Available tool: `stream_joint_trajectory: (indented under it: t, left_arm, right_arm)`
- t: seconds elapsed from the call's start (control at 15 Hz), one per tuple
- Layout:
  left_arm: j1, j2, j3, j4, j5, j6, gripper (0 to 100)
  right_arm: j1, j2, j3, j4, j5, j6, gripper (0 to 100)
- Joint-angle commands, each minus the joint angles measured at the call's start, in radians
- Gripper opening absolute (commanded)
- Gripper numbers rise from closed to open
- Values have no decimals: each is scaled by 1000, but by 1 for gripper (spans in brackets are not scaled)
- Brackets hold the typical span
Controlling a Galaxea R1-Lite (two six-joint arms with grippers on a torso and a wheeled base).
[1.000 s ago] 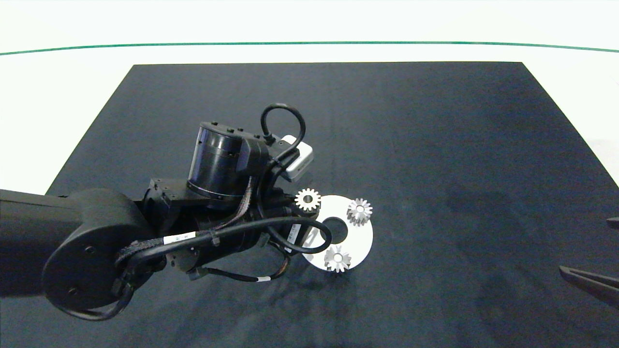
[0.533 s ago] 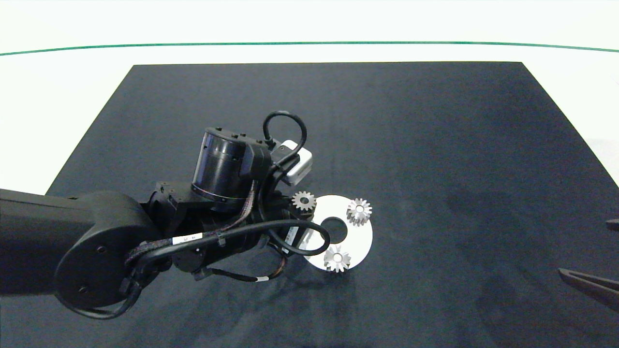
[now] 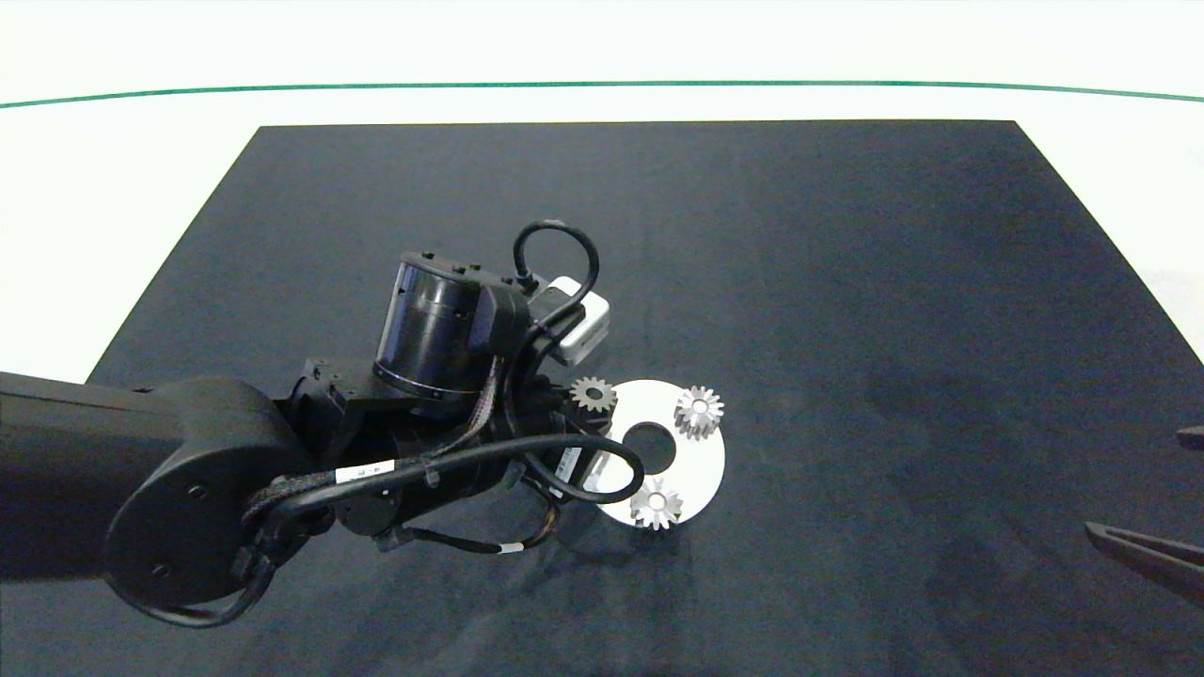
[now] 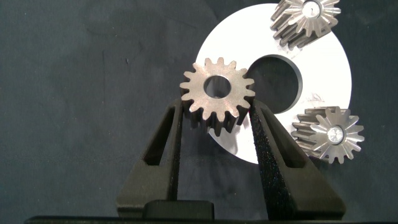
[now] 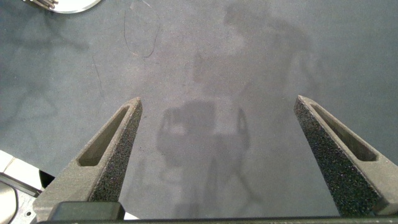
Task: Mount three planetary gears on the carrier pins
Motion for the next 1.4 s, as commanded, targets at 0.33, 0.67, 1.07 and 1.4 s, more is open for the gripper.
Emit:
stream_joint_trajectory:
  t: [0.33, 0.67, 1.07, 1.4]
  left_arm:
    - [-1, 7, 5, -2, 2, 0, 1]
    - [-3, 10, 6, -13, 0, 0, 1]
    - [-1, 21, 37, -99, 0, 5, 1]
    - [-1, 25, 45, -102, 0, 11, 1]
  right_arm:
    - [1, 3, 0, 1, 0, -2, 100]
    - [2, -2, 0, 3, 2, -2, 100]
    - [2, -2, 0, 3, 10, -2, 100]
    - [2, -3, 0, 3, 11, -2, 100]
